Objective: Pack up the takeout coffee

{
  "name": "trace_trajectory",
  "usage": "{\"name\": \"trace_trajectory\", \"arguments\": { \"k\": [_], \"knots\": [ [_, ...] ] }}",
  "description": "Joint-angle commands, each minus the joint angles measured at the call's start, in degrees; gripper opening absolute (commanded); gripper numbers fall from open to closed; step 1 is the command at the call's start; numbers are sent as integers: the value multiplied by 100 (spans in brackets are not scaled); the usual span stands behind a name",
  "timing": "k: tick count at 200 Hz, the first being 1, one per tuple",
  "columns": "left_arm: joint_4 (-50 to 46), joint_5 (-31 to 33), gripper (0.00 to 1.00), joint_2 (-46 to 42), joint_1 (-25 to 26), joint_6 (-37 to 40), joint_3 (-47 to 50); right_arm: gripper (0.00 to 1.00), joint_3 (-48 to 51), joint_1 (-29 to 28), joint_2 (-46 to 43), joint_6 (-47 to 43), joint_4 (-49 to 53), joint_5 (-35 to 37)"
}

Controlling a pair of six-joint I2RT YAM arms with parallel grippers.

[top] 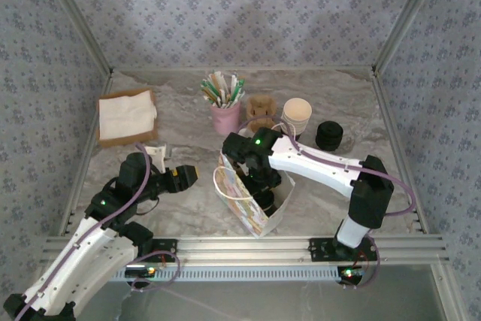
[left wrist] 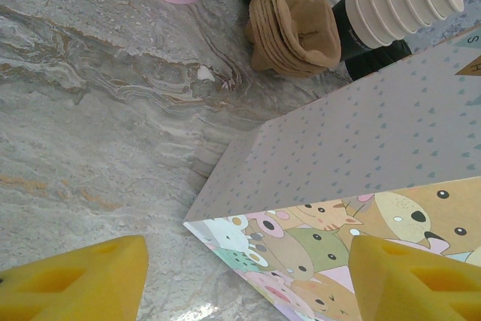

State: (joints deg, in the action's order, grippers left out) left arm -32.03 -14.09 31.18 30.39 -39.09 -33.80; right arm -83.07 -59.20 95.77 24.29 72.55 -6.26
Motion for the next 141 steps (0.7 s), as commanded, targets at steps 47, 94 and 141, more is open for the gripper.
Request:
{"name": "trace_trajectory", "arguments": {
  "k": [47, 94, 141],
  "knots": [
    [-45, 55, 71, 2, 34, 42, -83, 66, 151, 6, 58, -109, 122, 35],
    [-34, 55, 71, 11, 35, 47, -83, 68, 54, -12, 68, -86, 204, 125],
    [-37, 55, 71, -23, 37, 43, -61, 71, -222, -93, 83, -22, 445, 252]
  ]
}}
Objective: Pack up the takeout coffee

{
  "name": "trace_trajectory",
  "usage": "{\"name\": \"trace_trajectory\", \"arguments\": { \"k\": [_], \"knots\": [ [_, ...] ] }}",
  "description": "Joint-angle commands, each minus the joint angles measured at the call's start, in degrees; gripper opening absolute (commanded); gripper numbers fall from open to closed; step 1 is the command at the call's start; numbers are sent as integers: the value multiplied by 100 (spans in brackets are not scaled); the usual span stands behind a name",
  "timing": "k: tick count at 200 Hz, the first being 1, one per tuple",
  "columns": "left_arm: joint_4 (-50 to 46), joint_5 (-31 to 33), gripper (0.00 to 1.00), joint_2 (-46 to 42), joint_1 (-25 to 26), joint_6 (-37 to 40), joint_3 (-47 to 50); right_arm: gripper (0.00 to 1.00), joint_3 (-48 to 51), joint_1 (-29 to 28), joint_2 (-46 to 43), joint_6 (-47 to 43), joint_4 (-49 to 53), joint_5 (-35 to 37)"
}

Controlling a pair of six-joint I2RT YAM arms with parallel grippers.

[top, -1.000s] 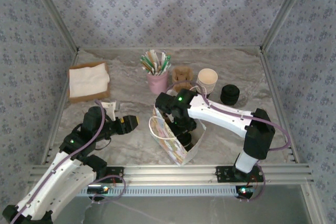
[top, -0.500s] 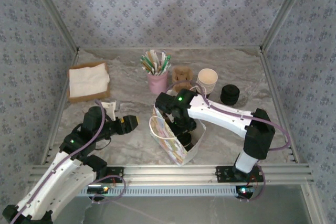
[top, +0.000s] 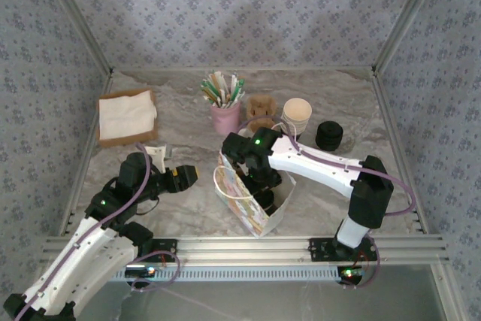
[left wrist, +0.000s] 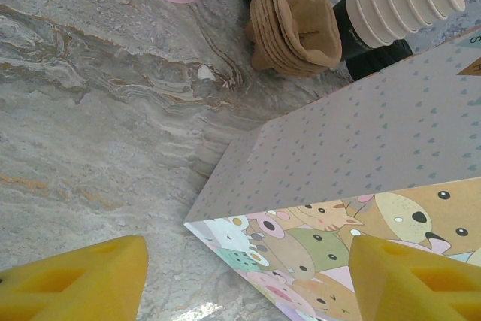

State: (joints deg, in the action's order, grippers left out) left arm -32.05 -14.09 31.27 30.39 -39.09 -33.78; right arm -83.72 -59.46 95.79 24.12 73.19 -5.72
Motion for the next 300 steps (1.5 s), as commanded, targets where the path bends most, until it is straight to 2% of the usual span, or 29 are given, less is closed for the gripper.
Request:
{"name": "trace_trajectory", "arguments": {
  "k": [1, 142, 300],
  "knots": [
    [-36, 55, 71, -32, 33, 42, -61, 71, -159, -75, 80, -8, 385, 200],
    [-44, 57, 71, -85, 36, 14, -32, 81, -355, -176, 8, 84, 592, 314],
    [-16, 55, 71, -94, 33, -2, 3, 87, -500, -239, -47, 128, 719, 383]
  ]
}}
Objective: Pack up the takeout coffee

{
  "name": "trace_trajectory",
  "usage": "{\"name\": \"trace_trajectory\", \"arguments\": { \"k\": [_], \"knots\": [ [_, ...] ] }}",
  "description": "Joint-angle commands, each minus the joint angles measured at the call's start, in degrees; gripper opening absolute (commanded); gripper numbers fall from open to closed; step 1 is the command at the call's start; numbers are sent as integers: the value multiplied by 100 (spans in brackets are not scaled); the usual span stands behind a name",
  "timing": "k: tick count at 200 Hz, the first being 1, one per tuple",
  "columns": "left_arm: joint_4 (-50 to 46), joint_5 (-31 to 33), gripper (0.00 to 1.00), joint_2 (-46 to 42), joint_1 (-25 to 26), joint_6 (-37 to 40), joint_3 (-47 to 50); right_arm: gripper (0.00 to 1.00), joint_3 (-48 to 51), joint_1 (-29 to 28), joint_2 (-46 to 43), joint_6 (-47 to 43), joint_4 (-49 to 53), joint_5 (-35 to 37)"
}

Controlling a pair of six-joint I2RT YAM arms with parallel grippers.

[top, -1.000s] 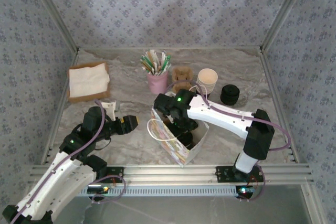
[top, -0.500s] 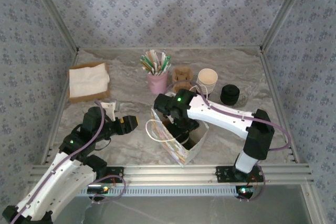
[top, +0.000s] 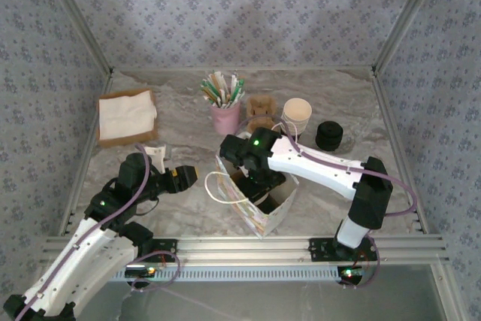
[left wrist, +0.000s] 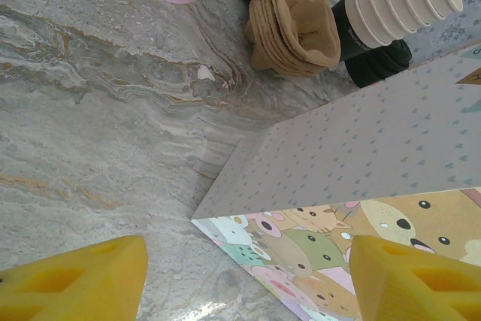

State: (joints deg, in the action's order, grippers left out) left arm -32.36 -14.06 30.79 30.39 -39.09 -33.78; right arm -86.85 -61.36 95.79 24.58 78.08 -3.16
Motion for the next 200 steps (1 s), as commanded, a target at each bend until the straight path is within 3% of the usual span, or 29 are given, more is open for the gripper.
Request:
{"name": "trace_trajectory", "arguments": {
  "k": [1, 200],
  "knots": [
    [17, 57, 72, -46, 35, 2, 3, 87, -190, -50, -45, 82, 227, 129],
    [57, 45, 72, 15, 34, 22, -15, 96, -401, -95, -43, 108, 392, 183]
  ]
}}
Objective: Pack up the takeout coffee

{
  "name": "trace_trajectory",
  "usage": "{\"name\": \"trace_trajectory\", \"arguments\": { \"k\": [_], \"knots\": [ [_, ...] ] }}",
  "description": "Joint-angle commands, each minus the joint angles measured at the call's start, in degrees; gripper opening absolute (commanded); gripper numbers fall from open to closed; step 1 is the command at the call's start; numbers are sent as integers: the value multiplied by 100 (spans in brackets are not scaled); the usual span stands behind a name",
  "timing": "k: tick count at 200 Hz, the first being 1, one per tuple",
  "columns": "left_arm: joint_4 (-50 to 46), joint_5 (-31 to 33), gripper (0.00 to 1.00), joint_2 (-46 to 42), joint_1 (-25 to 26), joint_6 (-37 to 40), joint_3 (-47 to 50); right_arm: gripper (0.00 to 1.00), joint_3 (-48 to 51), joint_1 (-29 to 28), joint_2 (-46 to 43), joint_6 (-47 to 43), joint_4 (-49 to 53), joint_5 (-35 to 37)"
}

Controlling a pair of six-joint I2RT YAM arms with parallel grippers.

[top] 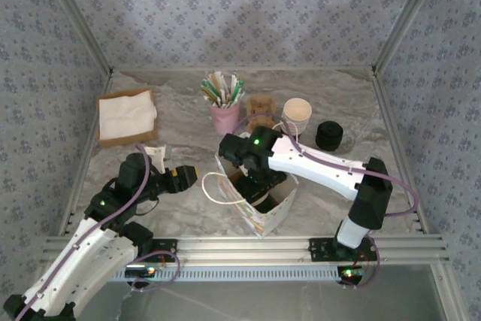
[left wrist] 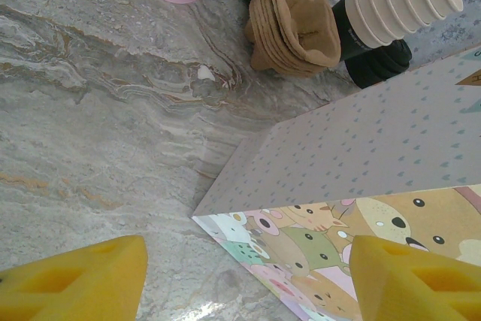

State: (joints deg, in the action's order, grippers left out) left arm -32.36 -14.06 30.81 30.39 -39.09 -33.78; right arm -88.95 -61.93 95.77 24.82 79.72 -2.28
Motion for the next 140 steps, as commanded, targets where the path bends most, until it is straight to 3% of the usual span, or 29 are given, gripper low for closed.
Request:
{"name": "trace_trajectory", "arguments": {
  "k": [1, 140],
  "knots": [
    [60, 44, 72, 13, 31, 23, -15, 96, -188, -43, -41, 84, 228, 96],
    [55, 35, 72, 12, 33, 29, -23, 97, -158, -47, -18, 85, 228, 12]
  ]
}}
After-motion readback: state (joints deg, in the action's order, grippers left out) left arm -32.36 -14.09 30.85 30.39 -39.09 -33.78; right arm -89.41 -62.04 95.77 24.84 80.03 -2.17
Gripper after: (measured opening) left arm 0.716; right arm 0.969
